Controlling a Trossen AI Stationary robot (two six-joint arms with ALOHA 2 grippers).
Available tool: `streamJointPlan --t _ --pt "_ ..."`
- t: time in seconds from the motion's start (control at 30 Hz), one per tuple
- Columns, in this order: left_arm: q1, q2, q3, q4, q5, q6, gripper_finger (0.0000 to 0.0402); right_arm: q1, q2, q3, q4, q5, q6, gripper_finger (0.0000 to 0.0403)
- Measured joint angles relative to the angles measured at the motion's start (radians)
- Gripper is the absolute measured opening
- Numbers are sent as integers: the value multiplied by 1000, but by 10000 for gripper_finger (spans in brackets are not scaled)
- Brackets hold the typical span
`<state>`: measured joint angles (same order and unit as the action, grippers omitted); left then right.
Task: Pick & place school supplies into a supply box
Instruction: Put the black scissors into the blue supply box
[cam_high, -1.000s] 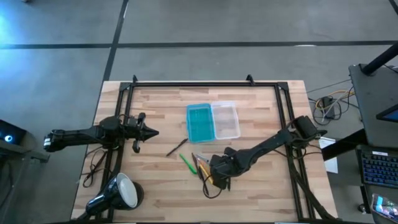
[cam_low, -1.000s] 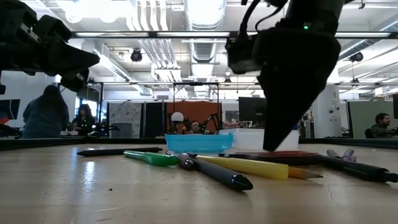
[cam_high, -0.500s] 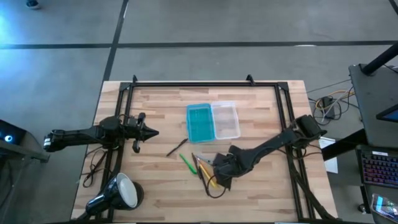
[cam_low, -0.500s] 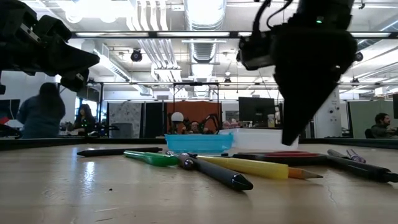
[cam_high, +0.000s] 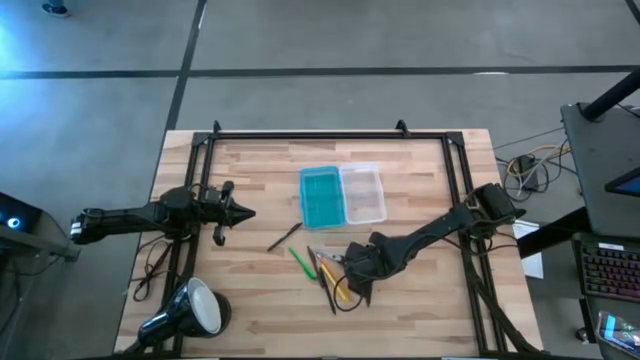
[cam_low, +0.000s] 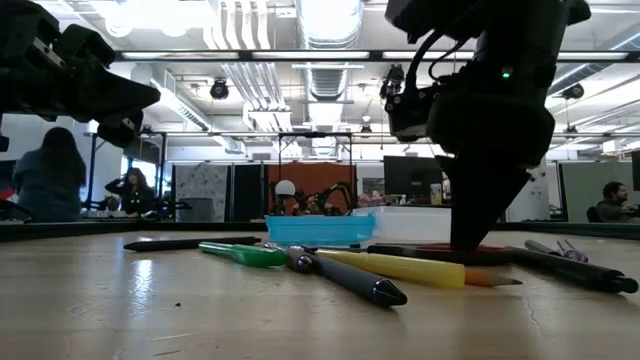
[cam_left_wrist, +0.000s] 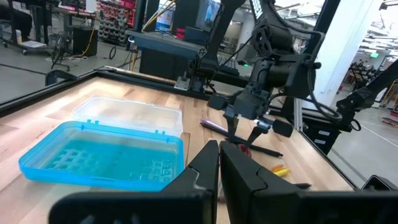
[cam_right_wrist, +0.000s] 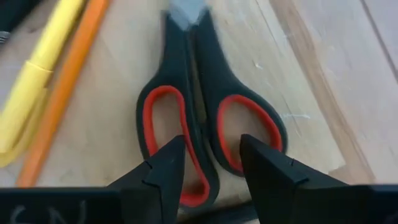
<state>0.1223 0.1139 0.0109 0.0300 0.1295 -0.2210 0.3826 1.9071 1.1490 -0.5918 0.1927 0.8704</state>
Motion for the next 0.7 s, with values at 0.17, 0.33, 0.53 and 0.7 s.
streamJointPlan --t 0.17,0.33,0.53,0.7 --pt "0 0 0 0 0 0 0 -18 30 -8 9 -38 -9 133" --pt "0 0 0 0 0 0 0 -23 38 -7 4 -44 -18 116" --pt "0 0 0 0 0 0 0 -23 28 -8 -11 -74 16 56" --pt "0 0 0 0 0 0 0 -13 -18 -13 -24 -91 18 56"
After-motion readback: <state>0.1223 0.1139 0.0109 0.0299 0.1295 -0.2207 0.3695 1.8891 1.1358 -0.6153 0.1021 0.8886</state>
